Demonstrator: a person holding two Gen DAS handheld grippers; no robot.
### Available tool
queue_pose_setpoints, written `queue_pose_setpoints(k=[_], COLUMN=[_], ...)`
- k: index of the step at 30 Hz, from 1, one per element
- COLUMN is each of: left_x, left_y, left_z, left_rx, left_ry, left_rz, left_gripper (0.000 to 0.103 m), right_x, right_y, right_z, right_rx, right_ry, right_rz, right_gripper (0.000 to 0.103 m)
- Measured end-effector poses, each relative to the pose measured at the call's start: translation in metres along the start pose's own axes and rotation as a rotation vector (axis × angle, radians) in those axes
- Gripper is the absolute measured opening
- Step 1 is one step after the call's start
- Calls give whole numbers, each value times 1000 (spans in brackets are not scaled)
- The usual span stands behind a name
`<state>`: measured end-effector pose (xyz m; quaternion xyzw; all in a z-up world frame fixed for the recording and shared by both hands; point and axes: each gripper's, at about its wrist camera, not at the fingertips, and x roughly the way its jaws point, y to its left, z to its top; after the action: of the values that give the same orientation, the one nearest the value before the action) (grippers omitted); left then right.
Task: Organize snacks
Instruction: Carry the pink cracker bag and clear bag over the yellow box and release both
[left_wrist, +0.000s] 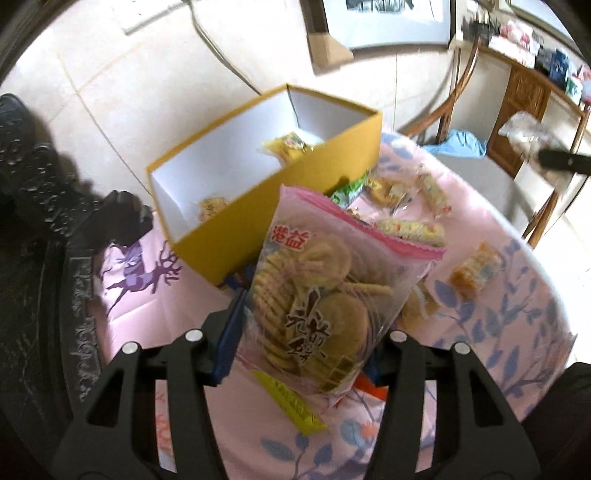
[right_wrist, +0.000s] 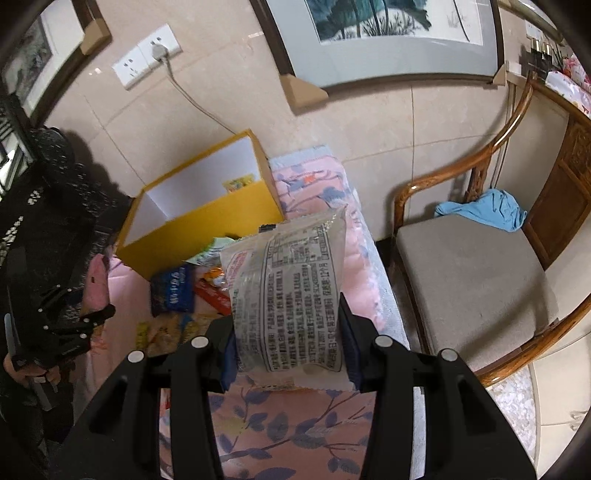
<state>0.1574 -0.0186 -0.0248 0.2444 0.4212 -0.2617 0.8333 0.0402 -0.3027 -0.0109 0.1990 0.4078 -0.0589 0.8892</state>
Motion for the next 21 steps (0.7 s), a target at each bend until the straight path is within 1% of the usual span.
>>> queue_pose_setpoints(k=[2,5,8,10,12,14,15,16,18,21], left_x=[-12,-32,-45,-51,-62,-74,-84,-89,-99,-106], left_y=[4,11,8,5,4,2,0,-2,-6,-6], left_z=[-1,-2,-3,-3,0,3,4,6,8,10], left_rx=[-25,-73,-60,-61,-90,-113,-115,-113,-112,-141], left_ry=[0,15,54,65,68,37,10,-4,-25,-41], left_rz=[-3,-35,-10,-1,0,-18,-43,-46,-26,-37], left_gripper=[54,54,54,54,54,54,54,54,54,54], right_x=[-8,-16,-21,-20,-16,-9,-4,1,6,12], right_y=[0,3,7,3,-2,-7,-11,-14,-19,-23], right_z=[-4,-13,-20,-26,-30,-32,-33,-34,-35,-34], right_rx=[2,-3,-42,-33,-16,-5,5,20,39,36], right_ry=[-16,-34,-51,-53,-52,-51,-43,-32,-20,-10], right_rz=[14,38,54,106,142,157,160,162,174,167], right_gripper=[46,46,46,46,46,46,46,46,46,46])
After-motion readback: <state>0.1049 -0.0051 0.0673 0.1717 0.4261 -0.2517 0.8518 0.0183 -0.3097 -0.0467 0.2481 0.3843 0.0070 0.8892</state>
